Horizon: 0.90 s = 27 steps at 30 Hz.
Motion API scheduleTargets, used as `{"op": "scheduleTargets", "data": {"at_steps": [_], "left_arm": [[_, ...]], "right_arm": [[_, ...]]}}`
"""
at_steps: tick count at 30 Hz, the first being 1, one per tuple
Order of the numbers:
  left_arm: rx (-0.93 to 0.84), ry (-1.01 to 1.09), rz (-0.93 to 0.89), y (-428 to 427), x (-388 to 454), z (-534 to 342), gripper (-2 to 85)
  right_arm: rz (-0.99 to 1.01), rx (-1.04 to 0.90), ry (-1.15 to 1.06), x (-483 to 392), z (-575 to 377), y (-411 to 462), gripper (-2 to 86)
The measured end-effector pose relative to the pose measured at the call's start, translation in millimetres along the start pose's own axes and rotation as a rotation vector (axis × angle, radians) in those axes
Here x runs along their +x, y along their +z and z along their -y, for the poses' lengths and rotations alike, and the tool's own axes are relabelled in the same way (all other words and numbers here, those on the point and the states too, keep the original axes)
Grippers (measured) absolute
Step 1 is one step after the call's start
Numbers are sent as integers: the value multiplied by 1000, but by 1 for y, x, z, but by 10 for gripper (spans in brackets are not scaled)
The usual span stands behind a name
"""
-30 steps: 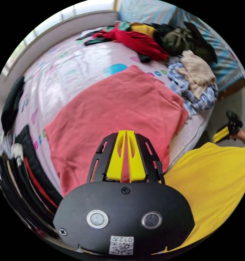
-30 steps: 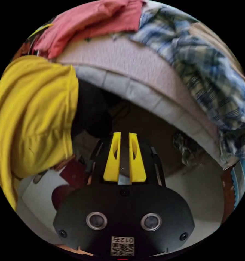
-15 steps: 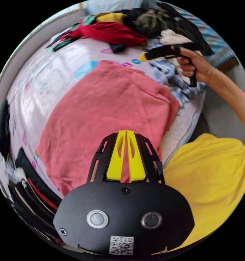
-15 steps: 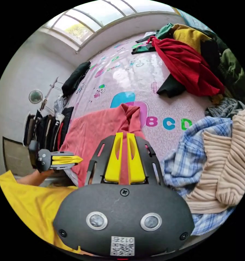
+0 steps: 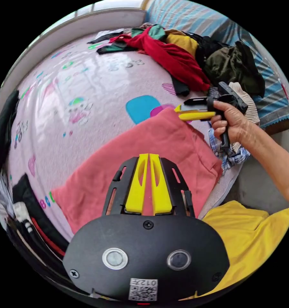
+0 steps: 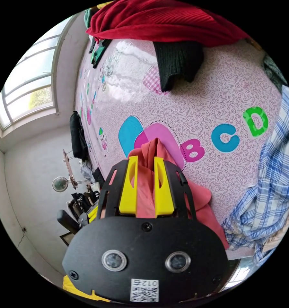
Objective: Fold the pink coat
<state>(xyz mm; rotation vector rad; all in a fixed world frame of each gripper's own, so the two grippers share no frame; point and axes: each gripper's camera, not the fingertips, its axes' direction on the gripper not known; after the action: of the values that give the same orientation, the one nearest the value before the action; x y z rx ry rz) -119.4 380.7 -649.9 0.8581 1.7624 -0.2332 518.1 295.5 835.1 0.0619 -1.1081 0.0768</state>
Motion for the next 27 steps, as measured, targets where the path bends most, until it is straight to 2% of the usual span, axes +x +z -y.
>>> {"op": "scheduleTargets", "data": {"at_steps": [3,7,10,14,17,22,27], "left_arm": [[8,80,43,10,22,61,16],[-111,141,66,43,33,124,21],[-209,166,117,72,31,146,18],[-251,178,113,91,22,153,8],[-197,186,88,88,11,141,2],[-2,299,-71,71,-12,103,0],[18,118,-150,74,-55,84,2]], "right_arm": [[8,-12,3,-9,12,-10,62],[-53,-54,-48,-22,27,-23,27],[1,-51,-59,-24,33,-35,19],[48,-40,-62,-24,38,-48,14],[82,-7,-49,-24,42,-56,14],[159,10,3,-19,46,-55,17],[133,71,8,-18,33,-59,27]]}}
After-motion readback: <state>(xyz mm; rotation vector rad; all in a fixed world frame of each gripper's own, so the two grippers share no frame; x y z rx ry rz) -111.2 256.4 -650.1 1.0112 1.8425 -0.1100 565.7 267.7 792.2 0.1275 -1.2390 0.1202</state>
